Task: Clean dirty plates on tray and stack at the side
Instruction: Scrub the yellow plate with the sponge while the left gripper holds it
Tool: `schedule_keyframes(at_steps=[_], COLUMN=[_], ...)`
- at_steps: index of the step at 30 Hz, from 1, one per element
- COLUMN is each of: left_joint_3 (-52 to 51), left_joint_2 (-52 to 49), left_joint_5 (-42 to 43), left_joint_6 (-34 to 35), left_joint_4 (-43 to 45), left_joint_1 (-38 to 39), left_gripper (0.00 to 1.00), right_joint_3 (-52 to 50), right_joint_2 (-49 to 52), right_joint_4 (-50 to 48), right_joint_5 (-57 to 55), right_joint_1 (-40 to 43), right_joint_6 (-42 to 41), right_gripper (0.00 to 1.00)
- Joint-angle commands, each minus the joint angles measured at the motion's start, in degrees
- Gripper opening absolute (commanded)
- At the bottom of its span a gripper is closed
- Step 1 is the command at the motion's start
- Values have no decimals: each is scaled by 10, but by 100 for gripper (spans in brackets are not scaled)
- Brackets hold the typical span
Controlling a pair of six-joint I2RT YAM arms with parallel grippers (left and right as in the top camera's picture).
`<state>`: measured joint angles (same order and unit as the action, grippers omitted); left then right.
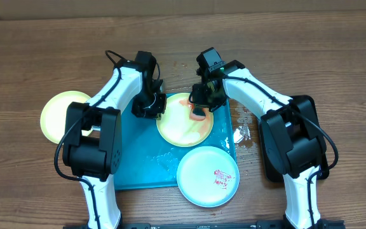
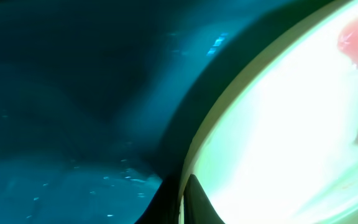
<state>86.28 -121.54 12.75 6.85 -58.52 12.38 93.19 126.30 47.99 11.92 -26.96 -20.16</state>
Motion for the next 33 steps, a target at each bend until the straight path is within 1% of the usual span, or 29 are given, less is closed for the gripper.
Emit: schedule_keyframes(at_steps=[1,9,13,15,18,19,22,25,28,33], left_joint_3=[-10,-10,-10,-10,-10,-10,-10,-10,-10,-10], left_joint_2=[-24,-24,-24,-24,-24,-24,-24,-24,-24,-24], left_joint_5=[-28,-28,-28,-28,-28,-28,-28,-28,-27,-27], left_joint_6=[-5,-4,-4,-4,-4,-4,-4,-5,-5,-5], left_joint_4=[0,3,3,3,3,3,3,2,2,3], left_joint_1=[0,0,0,0,0,0,0,0,0,0], left_gripper=[4,4,5,4,5,5,5,5,5,5], right_joint_3=[-12,-12,-12,-12,-12,-12,-12,-12,-12,-12], right_joint_2=[30,30,30,30,30,30,30,30,30,30], right_joint_4=[32,150,169,169,153,145,118,77,24,-39], right_joint_5=[-121,-92,-45,-2,62,62,13,-52,-100,-104], right_joint_1=[30,29,29,29,29,29,29,29,26,14], right_joint_6=[-9,-37,-34,-29,-27,-38,-68,-72,-45,11], right_gripper=[4,4,4,4,4,4,4,4,4,4])
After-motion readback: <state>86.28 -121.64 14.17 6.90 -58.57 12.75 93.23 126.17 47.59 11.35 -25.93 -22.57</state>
